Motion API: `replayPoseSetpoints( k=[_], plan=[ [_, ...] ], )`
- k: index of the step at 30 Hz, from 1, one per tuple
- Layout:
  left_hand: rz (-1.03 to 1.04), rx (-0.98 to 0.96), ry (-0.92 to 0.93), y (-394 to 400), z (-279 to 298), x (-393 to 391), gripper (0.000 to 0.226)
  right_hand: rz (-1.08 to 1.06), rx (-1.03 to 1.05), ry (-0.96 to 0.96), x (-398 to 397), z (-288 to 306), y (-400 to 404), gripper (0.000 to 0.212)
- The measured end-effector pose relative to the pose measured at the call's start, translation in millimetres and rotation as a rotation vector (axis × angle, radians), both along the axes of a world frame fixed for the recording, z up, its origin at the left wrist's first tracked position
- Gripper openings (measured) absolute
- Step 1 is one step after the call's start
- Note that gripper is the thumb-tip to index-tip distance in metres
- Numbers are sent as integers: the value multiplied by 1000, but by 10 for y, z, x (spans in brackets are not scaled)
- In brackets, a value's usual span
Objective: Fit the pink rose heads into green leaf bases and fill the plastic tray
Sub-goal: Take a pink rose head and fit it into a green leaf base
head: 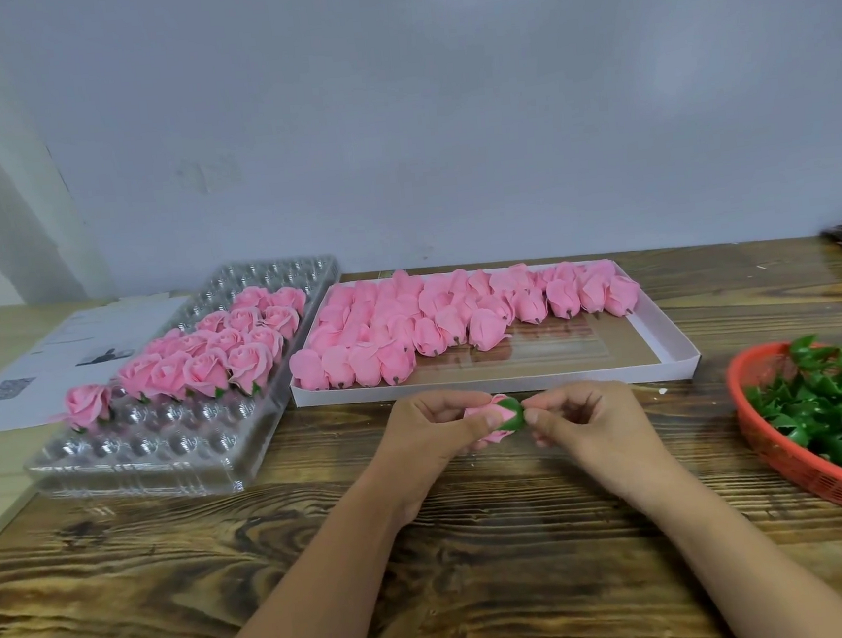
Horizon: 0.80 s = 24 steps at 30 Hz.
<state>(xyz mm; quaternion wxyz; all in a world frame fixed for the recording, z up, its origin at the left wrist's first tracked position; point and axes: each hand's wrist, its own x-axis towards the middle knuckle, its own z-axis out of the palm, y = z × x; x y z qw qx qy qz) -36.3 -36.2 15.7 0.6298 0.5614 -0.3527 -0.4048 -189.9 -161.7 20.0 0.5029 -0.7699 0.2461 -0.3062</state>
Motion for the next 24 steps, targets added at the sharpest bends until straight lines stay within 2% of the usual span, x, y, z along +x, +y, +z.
replayPoseSetpoints(
  k=[6,10,13,16,18,20,24],
  plan=[
    [-2,47,-21,-30,-23,15,34,-34,-765,232,-49,-5,22,19],
    [-13,73,-53,-32,-34,32,35,-45,-985,378,-36,36,98,20],
    [-7,87,-77,-35,-43,37,28,-38,-1021,443,-30,61,135,14],
    [0,97,-81,-42,-50,45,19,-16,-1058,462,-26,43,124,18],
    [6,119,-104,-48,-44,43,17,-7,-1003,471,-7,0,79,5],
    [9,140,-114,-46,-33,41,19,-16,-835,461,-7,-63,33,14],
    [43,135,-41,-44,-18,39,18,-17,-509,229,-31,-94,31,45]
  ],
)
